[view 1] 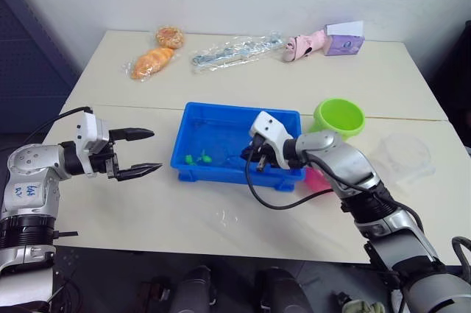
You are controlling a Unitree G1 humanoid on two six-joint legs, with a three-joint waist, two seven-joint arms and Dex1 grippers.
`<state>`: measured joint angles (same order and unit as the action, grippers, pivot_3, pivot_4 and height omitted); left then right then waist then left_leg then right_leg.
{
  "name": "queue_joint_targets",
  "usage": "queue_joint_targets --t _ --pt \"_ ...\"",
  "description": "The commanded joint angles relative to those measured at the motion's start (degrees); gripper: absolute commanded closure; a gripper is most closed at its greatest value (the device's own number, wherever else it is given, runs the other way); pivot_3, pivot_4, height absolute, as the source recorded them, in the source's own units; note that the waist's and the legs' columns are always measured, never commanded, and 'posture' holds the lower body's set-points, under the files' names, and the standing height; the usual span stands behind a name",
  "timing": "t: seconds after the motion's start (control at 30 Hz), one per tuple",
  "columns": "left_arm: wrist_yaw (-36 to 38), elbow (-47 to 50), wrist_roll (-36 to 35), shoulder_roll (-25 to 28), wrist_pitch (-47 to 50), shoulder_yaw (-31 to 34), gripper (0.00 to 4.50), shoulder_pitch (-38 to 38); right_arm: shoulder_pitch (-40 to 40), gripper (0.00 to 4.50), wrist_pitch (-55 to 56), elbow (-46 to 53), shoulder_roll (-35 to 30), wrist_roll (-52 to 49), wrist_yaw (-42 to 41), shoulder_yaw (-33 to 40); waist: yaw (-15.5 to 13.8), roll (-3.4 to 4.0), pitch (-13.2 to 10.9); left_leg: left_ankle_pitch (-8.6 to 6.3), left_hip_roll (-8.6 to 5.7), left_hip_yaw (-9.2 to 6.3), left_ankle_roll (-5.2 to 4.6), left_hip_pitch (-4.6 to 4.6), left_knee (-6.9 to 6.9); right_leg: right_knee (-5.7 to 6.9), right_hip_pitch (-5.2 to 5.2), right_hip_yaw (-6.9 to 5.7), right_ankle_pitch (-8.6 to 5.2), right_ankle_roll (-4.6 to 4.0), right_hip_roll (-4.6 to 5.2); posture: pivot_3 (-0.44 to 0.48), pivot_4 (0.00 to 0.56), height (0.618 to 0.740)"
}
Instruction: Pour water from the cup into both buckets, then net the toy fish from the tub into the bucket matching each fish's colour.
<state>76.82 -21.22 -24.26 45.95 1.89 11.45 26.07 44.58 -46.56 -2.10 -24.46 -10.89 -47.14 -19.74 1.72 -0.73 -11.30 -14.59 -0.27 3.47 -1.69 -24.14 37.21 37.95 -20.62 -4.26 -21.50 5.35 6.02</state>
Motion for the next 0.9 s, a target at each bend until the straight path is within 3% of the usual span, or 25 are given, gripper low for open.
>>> queue_joint_targets --t 0.03,0.33,0.53,0.9 --pt "0.1 1.2 0.0 0.4 -0.5 0.2 0.03 0.2 -0.6 4.50 -3.5 6.0 0.2 -5.2 -0.2 6.7 0.0 0.00 0.0 0.00 0.00 0.00 0.00 0.00 0.00 0.00 0.00 0.00 0.00 0.00 0.00 0.000 0.150 0.740" --pt "2.4 0.9 -0.1 0.3 0.6 -2.4 0.03 5.3 -5.4 4.50 -10.3 13.5 -4.5 -11.8 -0.8 15.4 -0.2 -0.01 0.0 -0.02 -0.03 0.01 -0.03 -0.01 0.00 -0.02 0.02 0.00 0.00 0.00 0.05 0.000 0.150 0.740" --pt "2.9 1.7 -0.5 -1.4 4.3 -5.2 0.03 10.7 -8.7 4.50 -16.4 20.8 -7.1 -19.2 0.0 25.2 -0.2 -0.01 0.0 -0.02 -0.02 0.00 -0.03 -0.02 -0.03 -0.04 0.02 0.00 0.00 0.00 0.03 0.000 0.150 0.740" --pt "-2.9 4.9 -5.3 -11.4 15.8 -5.7 0.03 16.8 -14.5 4.50 -28.9 29.6 -16.3 -31.0 5.8 46.1 -0.4 -0.02 0.0 -0.02 -0.02 0.00 -0.04 -0.02 -0.03 -0.08 0.08 0.02 0.00 0.00 0.03 0.000 0.150 0.740"
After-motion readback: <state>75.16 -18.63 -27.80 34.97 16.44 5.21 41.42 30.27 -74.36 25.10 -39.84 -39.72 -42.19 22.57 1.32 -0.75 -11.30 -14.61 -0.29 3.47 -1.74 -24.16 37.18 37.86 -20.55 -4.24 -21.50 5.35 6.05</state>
